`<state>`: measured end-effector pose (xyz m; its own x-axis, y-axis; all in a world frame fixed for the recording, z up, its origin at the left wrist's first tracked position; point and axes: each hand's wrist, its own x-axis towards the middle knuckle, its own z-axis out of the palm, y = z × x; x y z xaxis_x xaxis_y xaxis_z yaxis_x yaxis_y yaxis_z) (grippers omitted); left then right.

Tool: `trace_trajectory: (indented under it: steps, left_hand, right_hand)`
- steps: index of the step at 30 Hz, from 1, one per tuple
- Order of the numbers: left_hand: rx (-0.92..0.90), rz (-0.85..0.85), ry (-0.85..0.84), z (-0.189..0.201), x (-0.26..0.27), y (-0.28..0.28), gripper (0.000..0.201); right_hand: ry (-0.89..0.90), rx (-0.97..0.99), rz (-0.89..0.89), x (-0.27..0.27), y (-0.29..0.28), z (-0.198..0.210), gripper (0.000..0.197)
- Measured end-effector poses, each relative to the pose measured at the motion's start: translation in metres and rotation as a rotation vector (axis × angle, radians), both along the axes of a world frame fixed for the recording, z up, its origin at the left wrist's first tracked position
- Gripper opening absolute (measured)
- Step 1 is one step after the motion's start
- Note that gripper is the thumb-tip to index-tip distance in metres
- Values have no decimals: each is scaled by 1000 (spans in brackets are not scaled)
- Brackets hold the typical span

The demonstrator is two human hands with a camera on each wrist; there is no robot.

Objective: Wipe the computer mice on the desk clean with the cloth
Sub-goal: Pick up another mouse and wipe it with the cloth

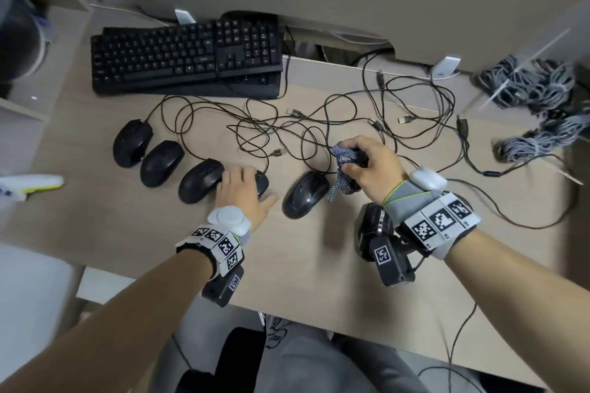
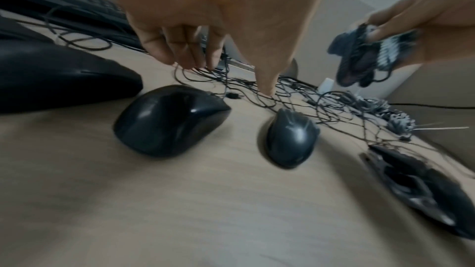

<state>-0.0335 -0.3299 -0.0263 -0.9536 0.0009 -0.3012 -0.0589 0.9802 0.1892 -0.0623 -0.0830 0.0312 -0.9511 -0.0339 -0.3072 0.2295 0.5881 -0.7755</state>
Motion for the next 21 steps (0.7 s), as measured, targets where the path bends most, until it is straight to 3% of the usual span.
trace_trajectory:
  steps: [5, 9, 14, 21]
  left_hand:
    - [96, -11, -115, -8, 13, 32, 81]
    - [67, -37, -174, -20, 20, 56, 90]
    - [22, 8, -196, -24, 24, 70, 80]
    - [173, 74, -229, -4, 17, 61, 56]
  right_hand:
    - [-17, 6, 2, 1, 5, -6, 34]
    - [-28, 8, 0, 6, 12, -14, 34]
    - [-22, 5, -2, 15, 14, -17, 34]
    - [-17, -23, -9, 19, 11, -9, 33]
